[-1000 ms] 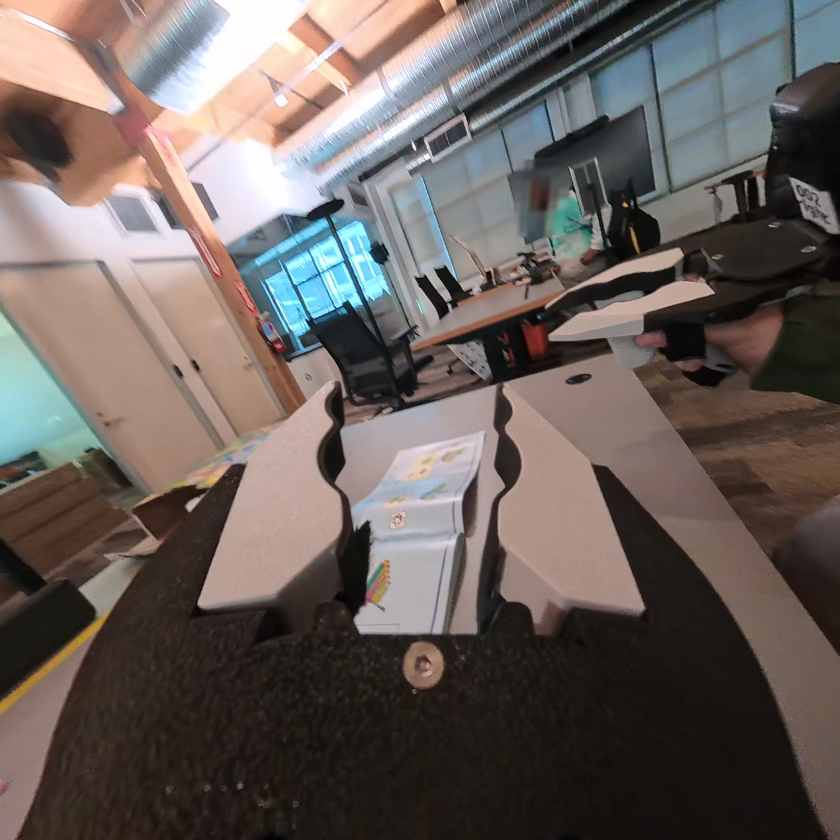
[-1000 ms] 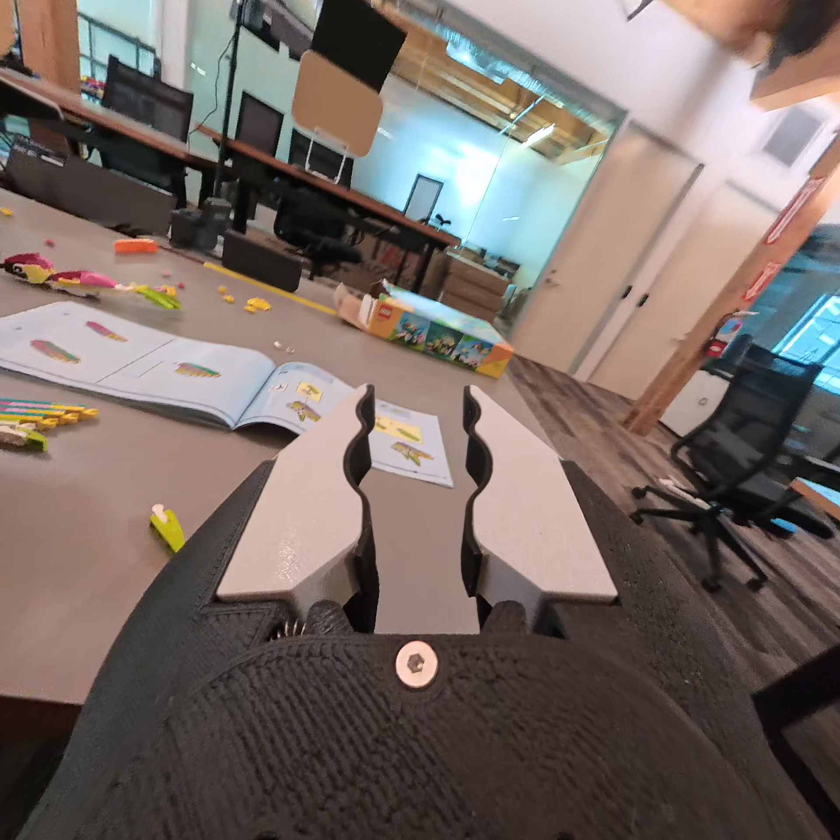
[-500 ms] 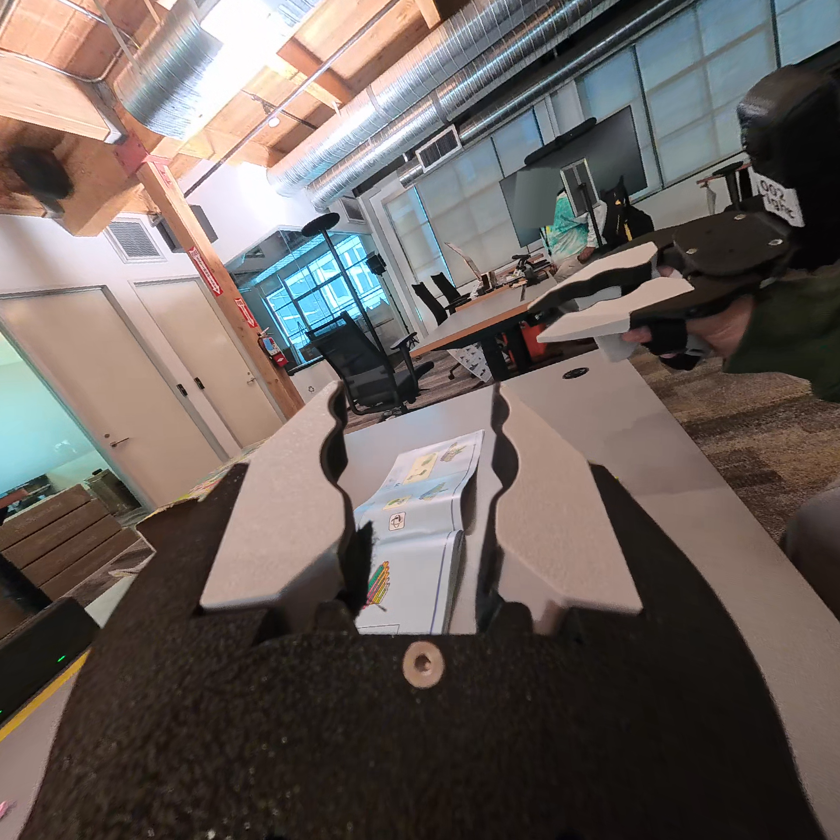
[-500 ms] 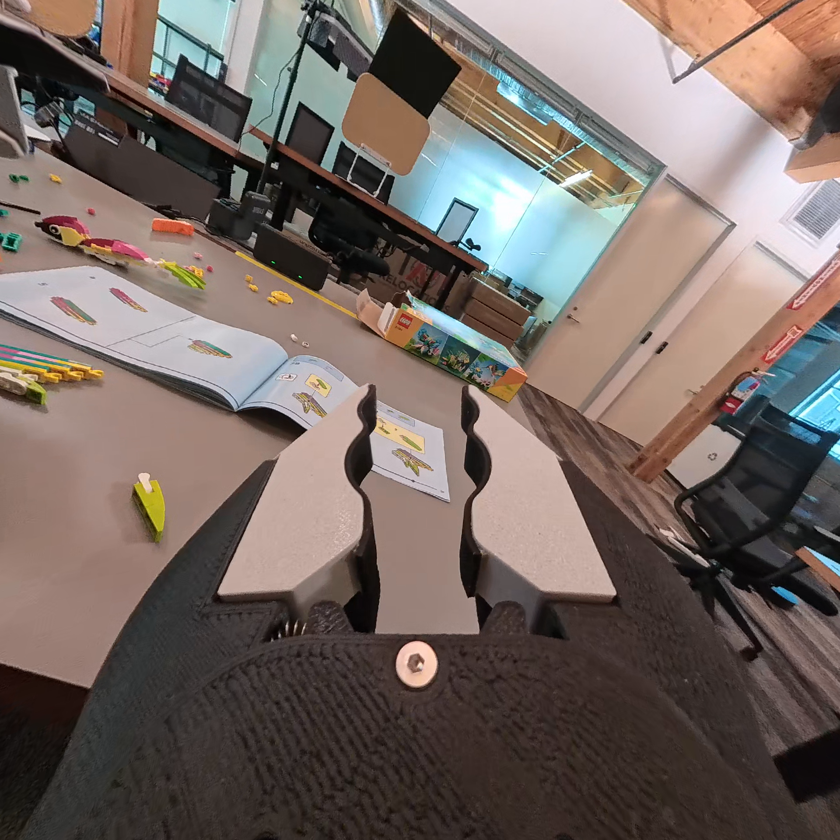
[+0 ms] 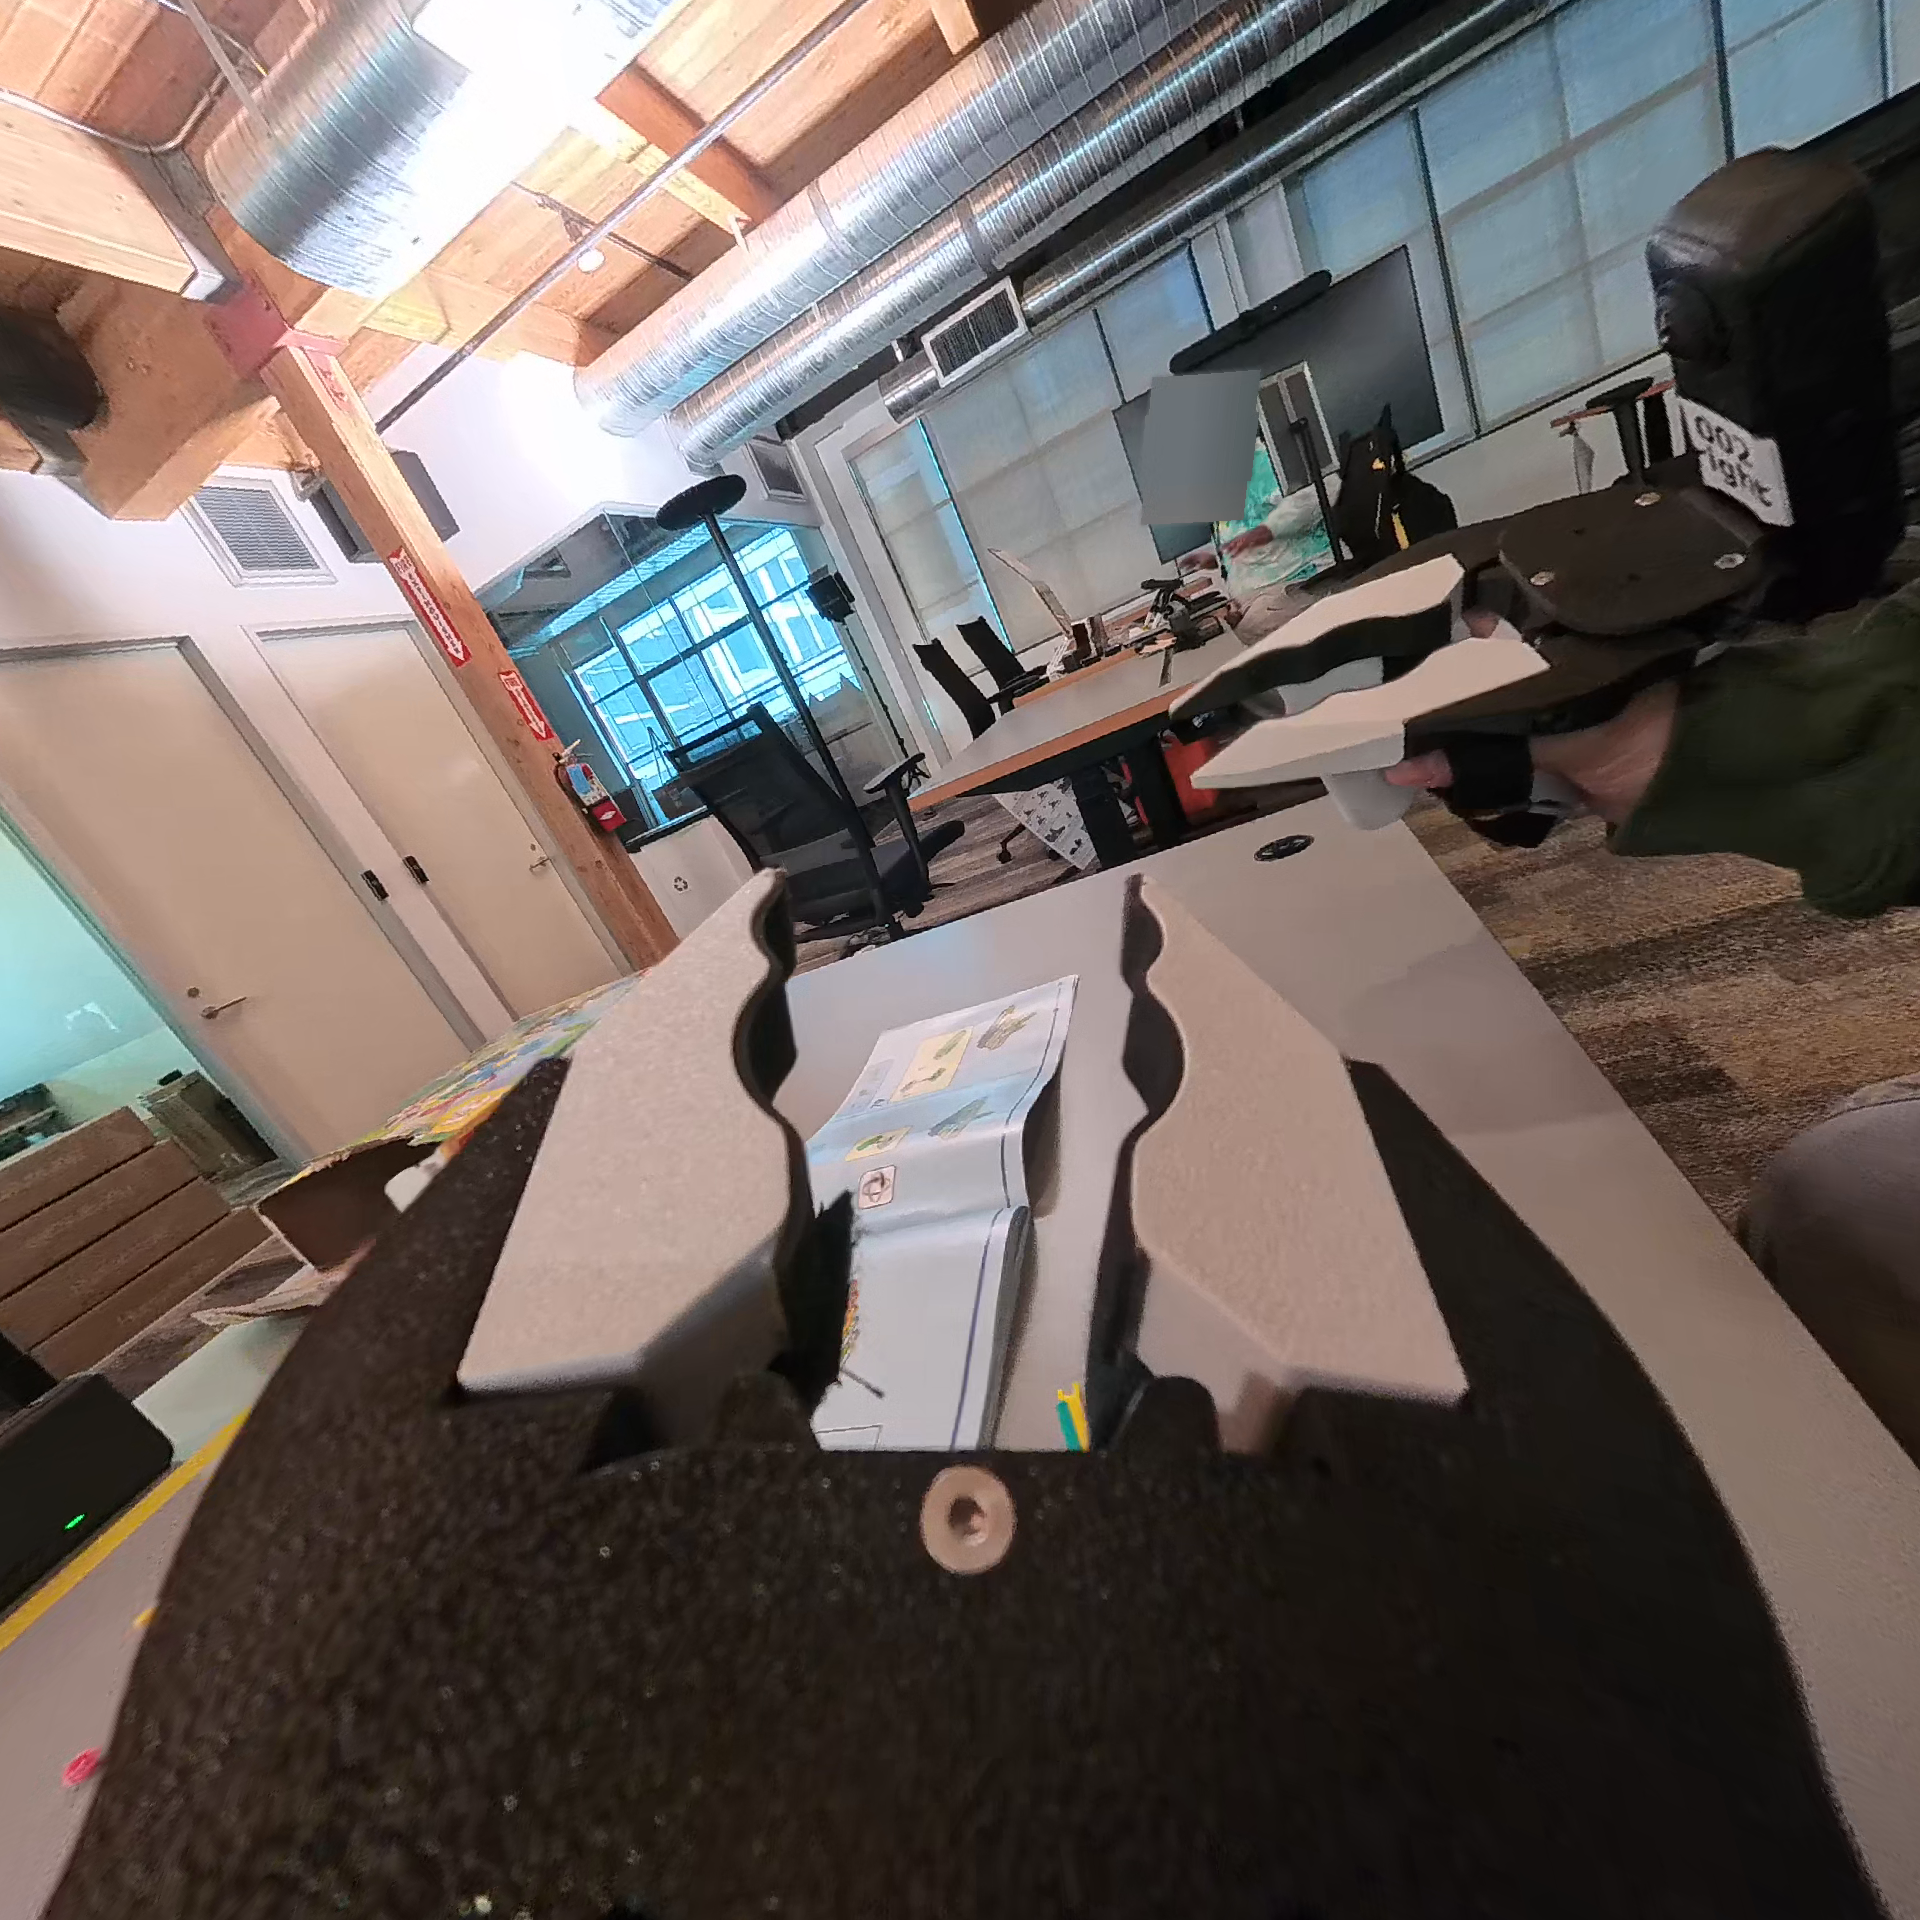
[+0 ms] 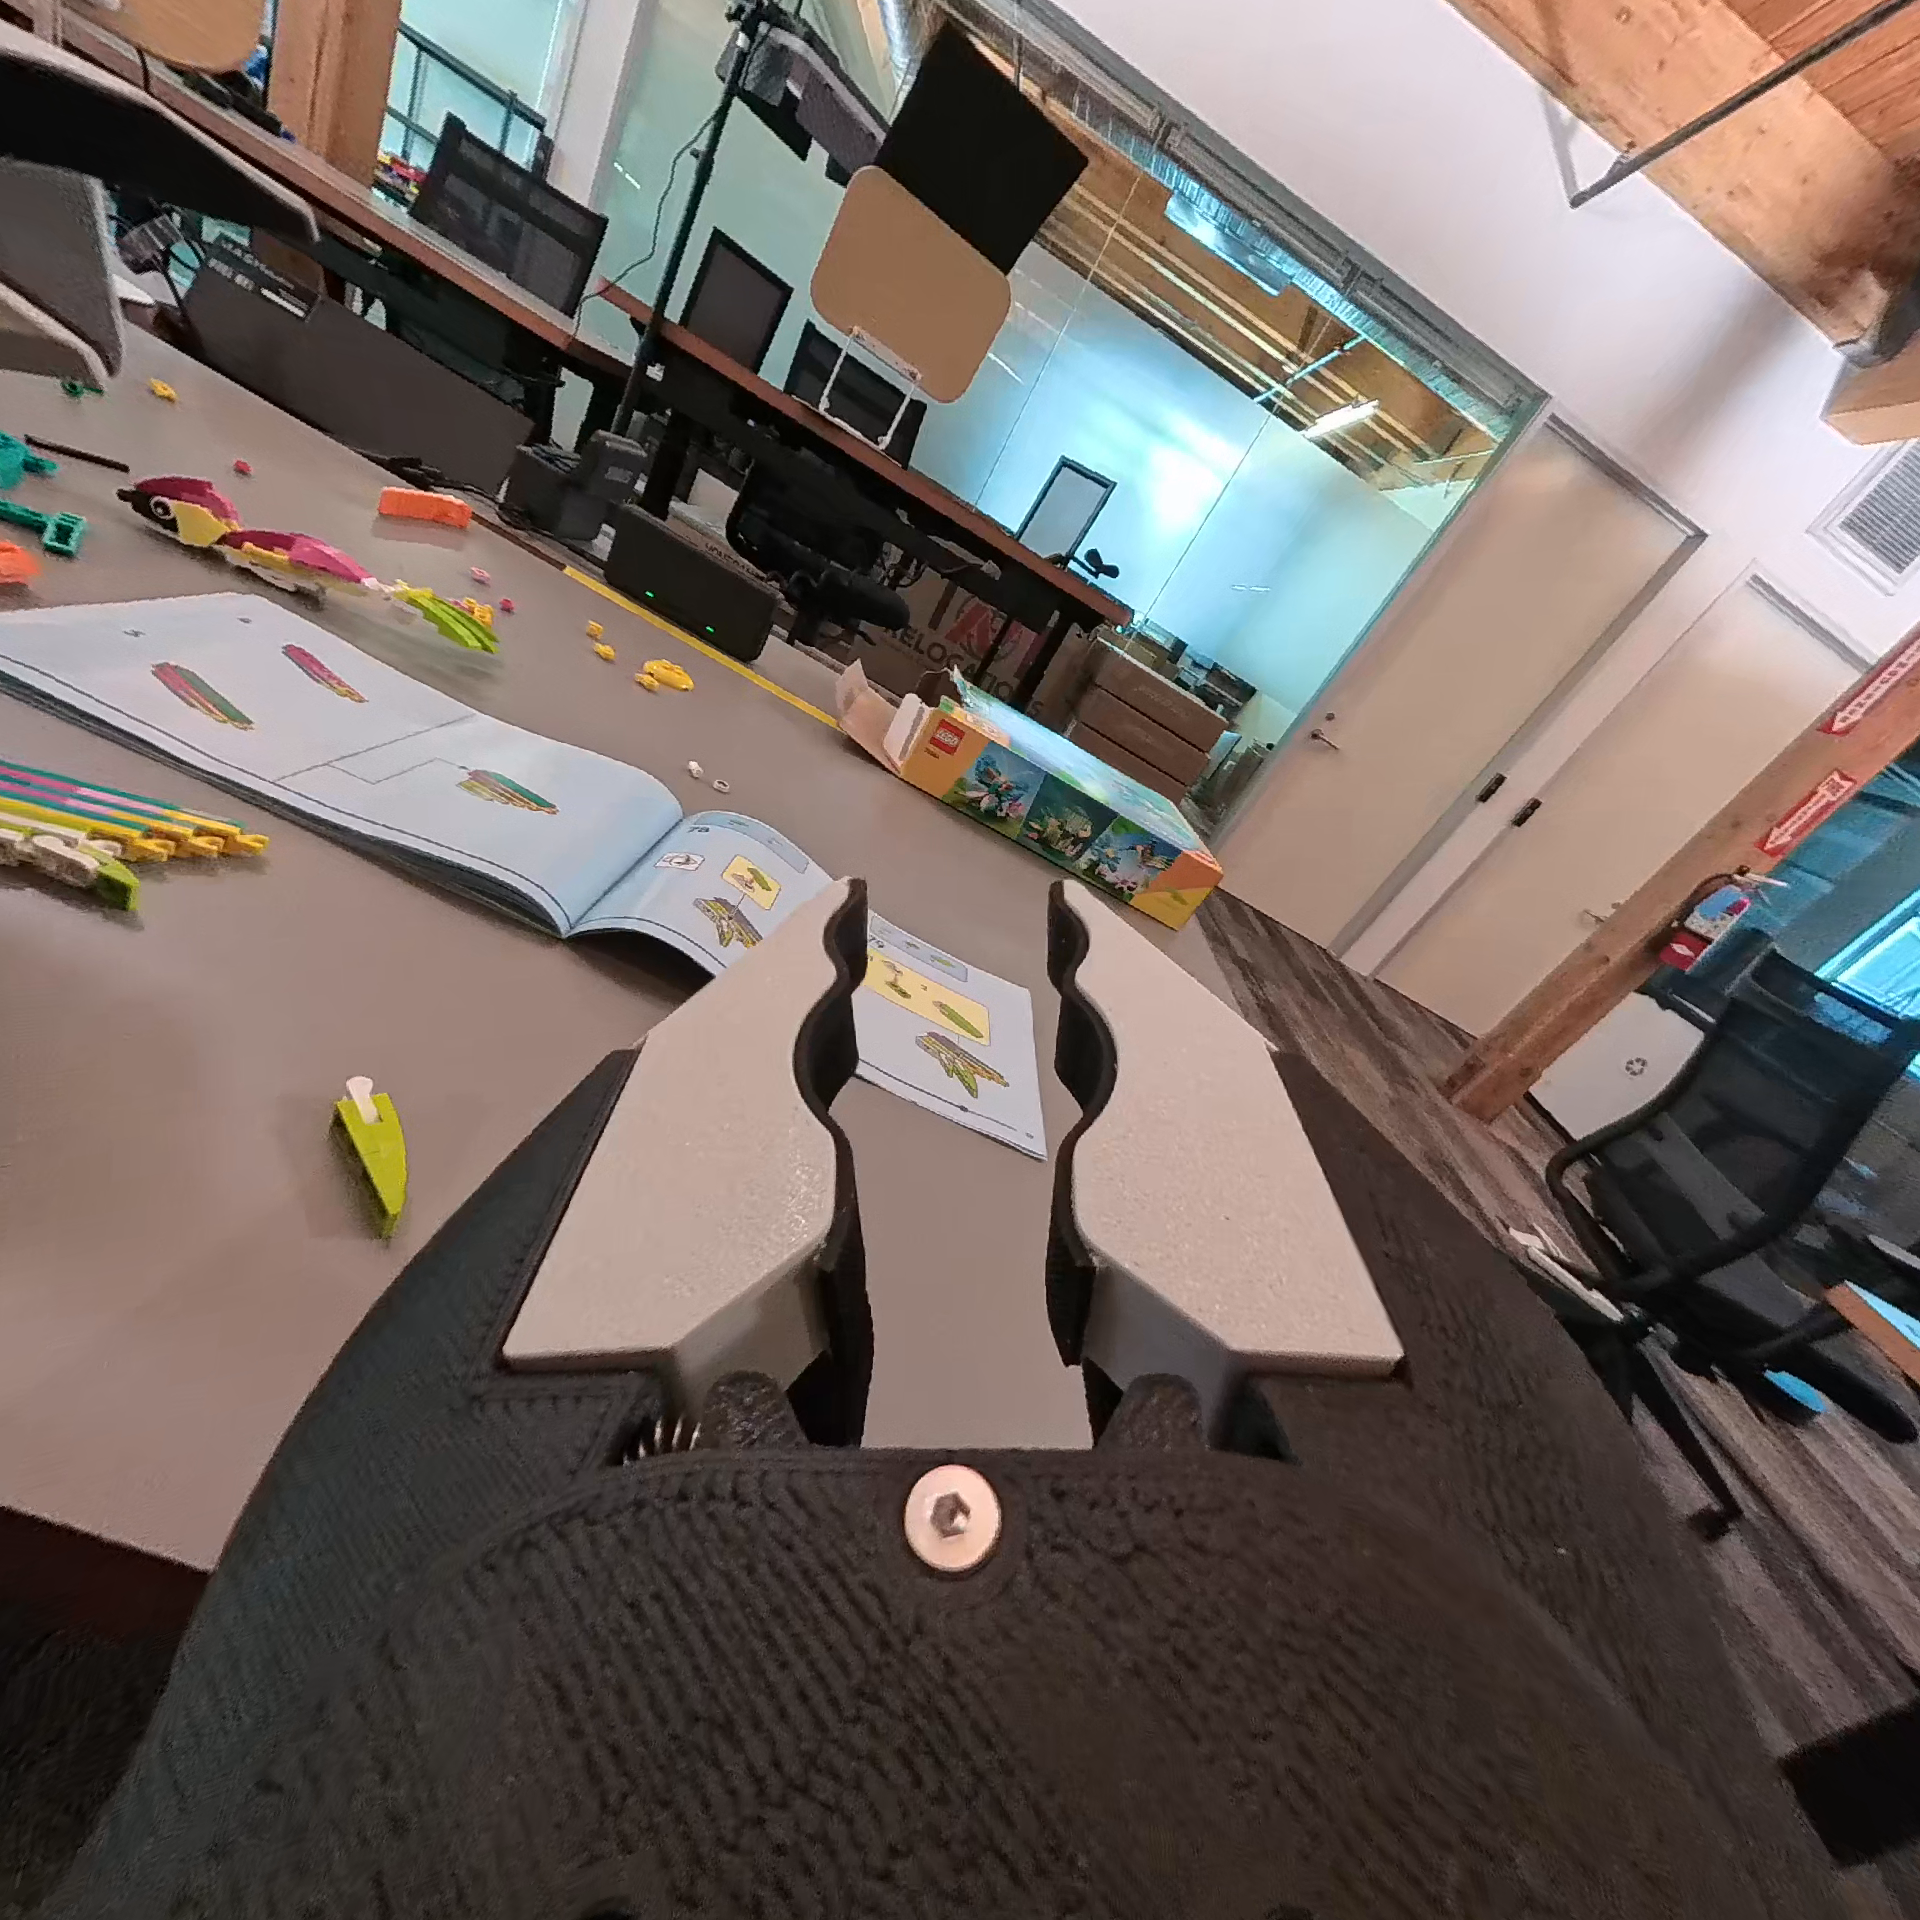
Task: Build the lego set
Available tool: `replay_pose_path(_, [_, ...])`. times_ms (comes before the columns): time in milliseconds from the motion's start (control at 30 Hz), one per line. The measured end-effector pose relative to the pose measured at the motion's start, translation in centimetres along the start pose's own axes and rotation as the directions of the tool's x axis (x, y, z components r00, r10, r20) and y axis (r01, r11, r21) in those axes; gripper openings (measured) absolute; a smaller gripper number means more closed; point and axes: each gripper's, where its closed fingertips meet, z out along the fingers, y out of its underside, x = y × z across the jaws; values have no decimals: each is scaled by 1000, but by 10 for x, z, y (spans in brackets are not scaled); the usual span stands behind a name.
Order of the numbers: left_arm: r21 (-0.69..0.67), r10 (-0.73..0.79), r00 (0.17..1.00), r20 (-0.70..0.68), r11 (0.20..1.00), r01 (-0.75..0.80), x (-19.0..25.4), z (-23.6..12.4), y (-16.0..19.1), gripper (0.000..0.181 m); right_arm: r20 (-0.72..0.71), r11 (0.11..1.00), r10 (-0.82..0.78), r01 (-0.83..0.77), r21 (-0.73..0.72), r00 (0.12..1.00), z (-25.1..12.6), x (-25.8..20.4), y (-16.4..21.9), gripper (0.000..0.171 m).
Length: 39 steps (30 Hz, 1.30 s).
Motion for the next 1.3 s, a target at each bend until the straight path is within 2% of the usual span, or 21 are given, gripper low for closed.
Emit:
replay_pose_path(300, [25, 7, 1000, -10, 1000, -7, 4, 1, -3, 64, 10, 1000, 2, -2, 22, 1000, 1, -2, -1, 38])
replay_pose_path(467, [34, 23, 1000, 8, 999, -23, 3, 3, -2, 73, -27, 997, 71, -70, 31, 997, 3, 7, 1, 62])
replay_pose_path(600, [45, 40, 999, 26, 998, -41, 1, 5, -2, 81, -91, 994, 103, -98, 58, 991, 3, 21, 2, 92])
replay_pose_path(700, [81, 45, 999, 22, 996, -46, 4, 6, -7, 90, -135, 987, 143, -132, 87, 980, 2, 31, 1, 114])
replay_pose_path(867, [120, 35, 998, 48, 992, -41, 0, 4, -13, 111, -169, 981, 183, -167, 103, 968, 2, 38, 2, 138])
replay_pose_path(1000, [127, 11, 997, 80, 992, -21, -7, 7, -12, 135, -229, 976, 213, -194, 102, 950, 1, 49, 2, 150])
replay_pose_path(1067, [127, -2, 996, 89, 992, -9, -9, 7, -11, 143, -306, 970, 236, -207, 125, 922, 0, 65, 0, 153])
replay_pose_path(1133, [126, 1, 995, 104, 992, -14, -12, 7, -11, 147, -384, 962, 266, -221, 158, 884, 2, 82, 1, 155])
replay_pose_path(1300, [123, 35, 993, 113, 991, -49, -11, 7, -12, 150, -465, 967, 253, -217, 130, 848, 16, 102, 25, 157])
